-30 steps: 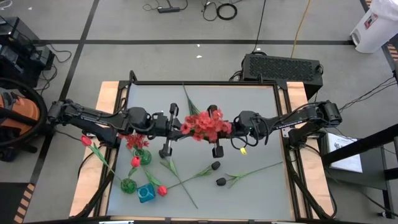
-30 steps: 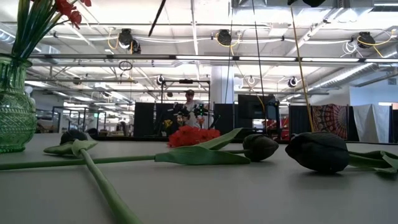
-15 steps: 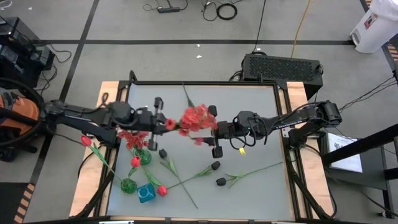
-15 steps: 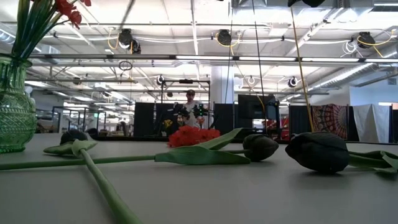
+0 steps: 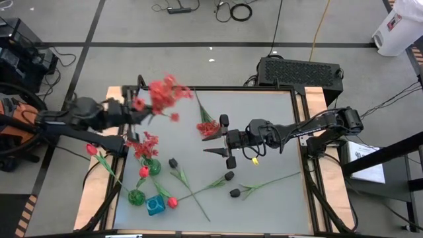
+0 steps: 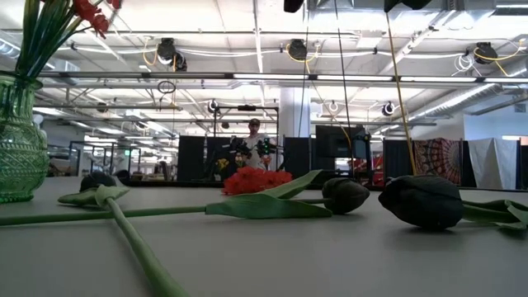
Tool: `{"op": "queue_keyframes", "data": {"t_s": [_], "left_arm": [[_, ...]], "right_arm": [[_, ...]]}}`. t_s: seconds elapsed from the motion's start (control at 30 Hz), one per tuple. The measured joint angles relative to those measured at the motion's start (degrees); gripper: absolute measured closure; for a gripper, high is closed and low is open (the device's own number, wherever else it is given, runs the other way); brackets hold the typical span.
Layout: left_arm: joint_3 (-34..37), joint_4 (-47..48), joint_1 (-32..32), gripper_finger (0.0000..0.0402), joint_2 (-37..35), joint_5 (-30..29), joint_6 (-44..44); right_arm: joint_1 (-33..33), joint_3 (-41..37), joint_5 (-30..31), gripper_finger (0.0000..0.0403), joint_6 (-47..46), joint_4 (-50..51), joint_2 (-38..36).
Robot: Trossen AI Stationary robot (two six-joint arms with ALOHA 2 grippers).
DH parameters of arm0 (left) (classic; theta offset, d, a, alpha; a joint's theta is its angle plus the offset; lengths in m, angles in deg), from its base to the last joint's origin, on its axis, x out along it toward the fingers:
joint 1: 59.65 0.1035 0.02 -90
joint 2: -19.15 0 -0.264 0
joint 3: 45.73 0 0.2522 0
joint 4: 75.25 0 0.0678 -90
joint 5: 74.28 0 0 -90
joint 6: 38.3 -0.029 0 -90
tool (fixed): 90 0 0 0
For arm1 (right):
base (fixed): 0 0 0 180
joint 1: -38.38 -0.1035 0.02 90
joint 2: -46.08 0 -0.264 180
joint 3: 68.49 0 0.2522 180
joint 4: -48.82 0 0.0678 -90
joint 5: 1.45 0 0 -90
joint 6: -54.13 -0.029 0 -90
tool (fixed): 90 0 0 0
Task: Sort flowers into vase by color
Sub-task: Put the right orange flowers into the top green vase
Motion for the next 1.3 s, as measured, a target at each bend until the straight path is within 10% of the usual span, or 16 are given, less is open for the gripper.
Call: {"op": "queue_keyframes", "data": {"t_s": [0.7,1.3], "left_arm": [[-0.04,28.96,-0.01,0.0395,-33.87,6.04,4.88],[4.84,35.81,-0.01,0.0395,-34.15,3.79,4.88]], "right_arm": [[-0.04,-0.08,0.0,0.0248,-0.44,2.2,-0.02],[-0.04,-0.13,0.04,0.0248,-1.73,1.72,-0.04]]}}
